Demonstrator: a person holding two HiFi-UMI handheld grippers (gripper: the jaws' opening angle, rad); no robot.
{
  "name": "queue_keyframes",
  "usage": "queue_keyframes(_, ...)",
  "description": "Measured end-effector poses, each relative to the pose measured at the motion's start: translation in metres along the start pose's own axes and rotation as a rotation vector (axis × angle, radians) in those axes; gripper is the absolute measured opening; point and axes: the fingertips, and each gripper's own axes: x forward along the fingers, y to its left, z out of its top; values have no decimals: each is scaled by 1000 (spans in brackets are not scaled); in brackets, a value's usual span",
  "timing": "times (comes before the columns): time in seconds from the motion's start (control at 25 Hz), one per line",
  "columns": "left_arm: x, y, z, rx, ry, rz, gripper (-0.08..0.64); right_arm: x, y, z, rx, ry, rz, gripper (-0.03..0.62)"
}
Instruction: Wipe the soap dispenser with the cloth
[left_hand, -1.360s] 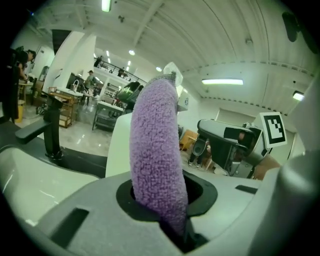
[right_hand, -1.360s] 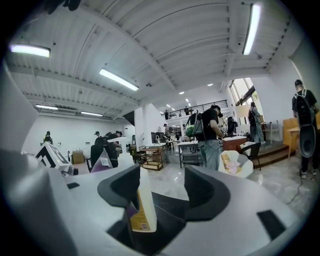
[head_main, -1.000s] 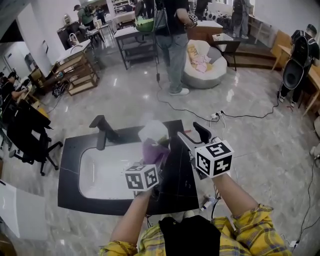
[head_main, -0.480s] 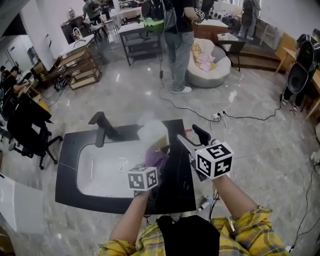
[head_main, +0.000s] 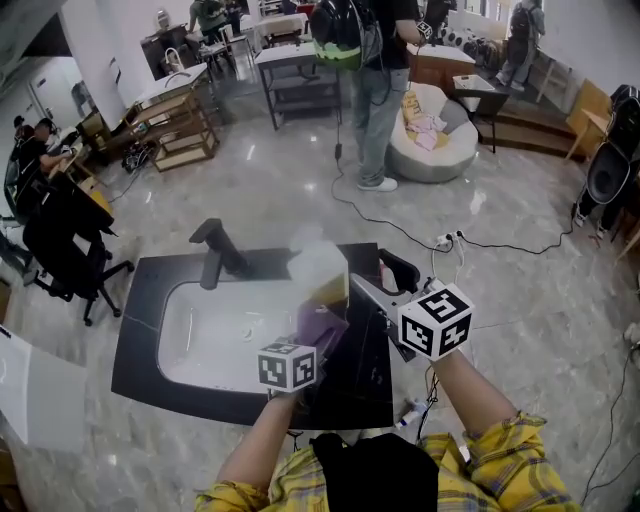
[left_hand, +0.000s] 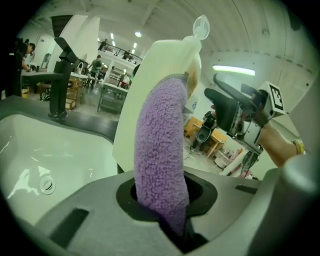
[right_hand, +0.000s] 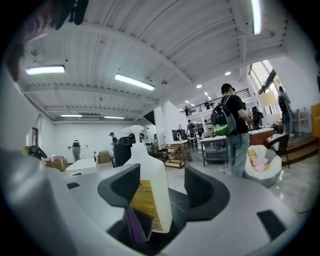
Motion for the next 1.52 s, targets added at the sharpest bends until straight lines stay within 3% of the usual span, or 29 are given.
queue_keyframes(0.24,-35,-26,24,56,-139,-116,57,14,14,20,-65,-2,172,268)
queue_keyframes(0.44,-65,-37,37,108,-237,-162,57,33,37,25,-152,17,320,268)
queue_keyframes(0.68,-91,-33,43,123,-282,-162,57,62,54,26,-221,82,467,268)
queue_keyframes(1.04,-116,-21,43,129,-316,-148,57,85,87,23,-385,168,792,268)
queue_keyframes(1.2,-121,-15,42,120,-321,-132,57,91,92,18,-412,208,862,265)
queue_keyframes(1.32,-121,-11,44,112,-321,-124,57,90,95,17,-436,215,909,197)
queue_keyframes(1.52,-119,-6,47,105,-324,-117,57,93,97,17,-460,233,866,163)
